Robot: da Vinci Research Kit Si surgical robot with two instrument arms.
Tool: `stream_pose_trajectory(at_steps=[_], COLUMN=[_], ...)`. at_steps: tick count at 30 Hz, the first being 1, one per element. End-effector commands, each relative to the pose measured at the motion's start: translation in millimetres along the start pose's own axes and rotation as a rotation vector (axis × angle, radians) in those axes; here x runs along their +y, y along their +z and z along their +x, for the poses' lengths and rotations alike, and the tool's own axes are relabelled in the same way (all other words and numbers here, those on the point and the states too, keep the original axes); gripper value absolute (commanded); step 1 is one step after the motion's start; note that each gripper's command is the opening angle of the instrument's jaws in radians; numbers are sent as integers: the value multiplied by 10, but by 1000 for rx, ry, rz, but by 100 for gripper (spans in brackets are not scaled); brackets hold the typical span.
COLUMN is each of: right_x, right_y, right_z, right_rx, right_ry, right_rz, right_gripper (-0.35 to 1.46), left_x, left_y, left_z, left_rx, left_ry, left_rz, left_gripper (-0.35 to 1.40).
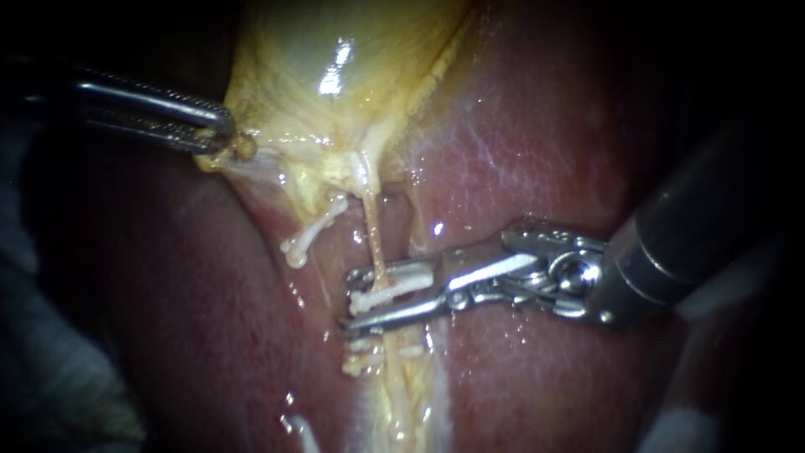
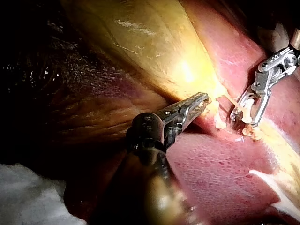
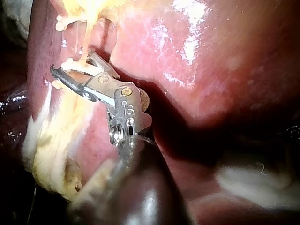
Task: Going back second clip right tube
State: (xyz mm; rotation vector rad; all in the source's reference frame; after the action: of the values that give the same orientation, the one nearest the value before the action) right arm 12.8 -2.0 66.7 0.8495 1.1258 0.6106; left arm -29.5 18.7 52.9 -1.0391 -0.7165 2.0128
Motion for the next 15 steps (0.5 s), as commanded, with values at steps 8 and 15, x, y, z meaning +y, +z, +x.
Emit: stream_pose_trajectory(at_steps=[8, 15], right_x=[-10, -32], right_y=[-27, -70], right_z=[3, 16], right_rx=[2, -21], right_ry=[-147, -375], right_rz=[-48, -79], right_gripper=[48, 49], left_x=[-1, -1], left_y=[-1, -3], left_z=[0, -1], left_rx=[0, 1], left_ry=[1, 1], left_rz=[-1, 1], left_gripper=[-35, -35])
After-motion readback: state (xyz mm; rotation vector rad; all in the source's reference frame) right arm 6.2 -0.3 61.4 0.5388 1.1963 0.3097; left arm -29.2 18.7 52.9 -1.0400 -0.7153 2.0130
